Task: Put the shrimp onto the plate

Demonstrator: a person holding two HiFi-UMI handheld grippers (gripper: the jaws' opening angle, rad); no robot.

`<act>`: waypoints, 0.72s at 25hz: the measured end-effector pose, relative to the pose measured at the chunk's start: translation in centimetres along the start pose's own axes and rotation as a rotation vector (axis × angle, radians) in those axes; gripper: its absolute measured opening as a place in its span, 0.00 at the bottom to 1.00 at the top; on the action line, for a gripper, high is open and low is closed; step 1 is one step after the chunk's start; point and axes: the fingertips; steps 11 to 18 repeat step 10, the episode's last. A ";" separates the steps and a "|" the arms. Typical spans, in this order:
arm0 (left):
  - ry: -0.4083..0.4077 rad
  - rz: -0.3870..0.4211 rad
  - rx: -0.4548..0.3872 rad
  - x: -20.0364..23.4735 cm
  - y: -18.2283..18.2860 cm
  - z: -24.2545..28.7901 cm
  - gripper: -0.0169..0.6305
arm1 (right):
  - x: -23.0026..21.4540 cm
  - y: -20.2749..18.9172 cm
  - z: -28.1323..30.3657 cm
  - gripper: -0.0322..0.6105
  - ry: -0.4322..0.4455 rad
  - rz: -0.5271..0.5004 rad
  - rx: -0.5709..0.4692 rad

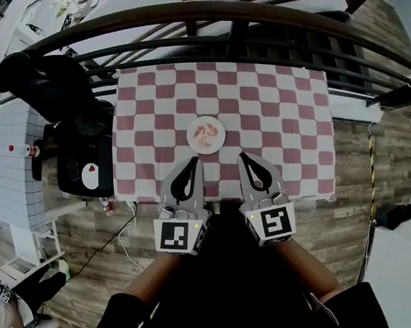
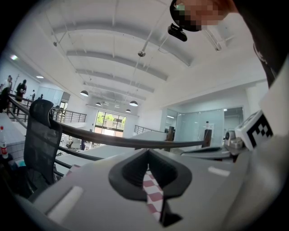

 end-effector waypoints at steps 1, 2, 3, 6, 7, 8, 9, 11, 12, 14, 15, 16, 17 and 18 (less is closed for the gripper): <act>0.002 0.000 0.002 0.0 -0.1 -0.1 0.04 | 0.1 0.0 0.0 0.05 0.004 -0.003 -0.003; 0.004 0.000 0.005 0.0 -0.1 -0.1 0.04 | 0.3 -0.1 0.0 0.05 0.008 -0.006 -0.005; 0.005 -0.001 0.007 0.0 -0.2 -0.2 0.04 | 0.4 -0.1 0.0 0.05 0.010 -0.009 -0.006; 0.010 -0.001 0.012 0.0 -0.5 -0.4 0.04 | 0.5 -0.3 -0.2 0.05 0.009 -0.054 -0.001; 0.013 0.000 0.013 0.1 -0.5 -0.5 0.04 | 0.6 -0.4 -0.1 0.05 0.007 -0.080 0.004; 0.016 0.000 0.015 0.1 -0.6 -0.6 0.04 | 0.7 -0.5 -0.1 0.05 0.006 -0.100 0.012; 0.020 0.001 0.017 0.2 -0.6 -0.8 0.04 | 0.8 -0.6 -0.1 0.05 0.004 -0.114 0.019; 0.023 0.001 0.019 0.3 -0.6 -0.9 0.04 | 1.0 -0.8 -0.1 0.05 0.003 -0.125 0.027; 0.023 0.001 0.019 0.3 -0.6 -0.9 0.04 | 1.0 -0.8 -0.1 0.05 0.003 -0.125 0.027; 0.023 0.001 0.019 0.3 -0.6 -0.9 0.04 | 1.0 -0.8 -0.1 0.05 0.003 -0.125 0.027; 0.023 0.001 0.019 0.3 -0.6 -0.9 0.04 | 1.0 -0.8 -0.1 0.05 0.003 -0.125 0.027; 0.023 0.001 0.019 0.3 -0.6 -0.9 0.04 | 1.0 -0.8 -0.1 0.05 0.003 -0.125 0.027; 0.023 0.001 0.019 0.3 -0.6 -0.9 0.04 | 1.0 -0.8 -0.1 0.05 0.003 -0.125 0.027; 0.023 0.001 0.019 0.3 -0.6 -0.9 0.04 | 1.0 -0.8 -0.1 0.05 0.003 -0.125 0.027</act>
Point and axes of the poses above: the fingertips, and each gripper's own axes: z forward along the fingers, x to its left, y out of its top, and after that the axes turned 1 degree about z, right-handed
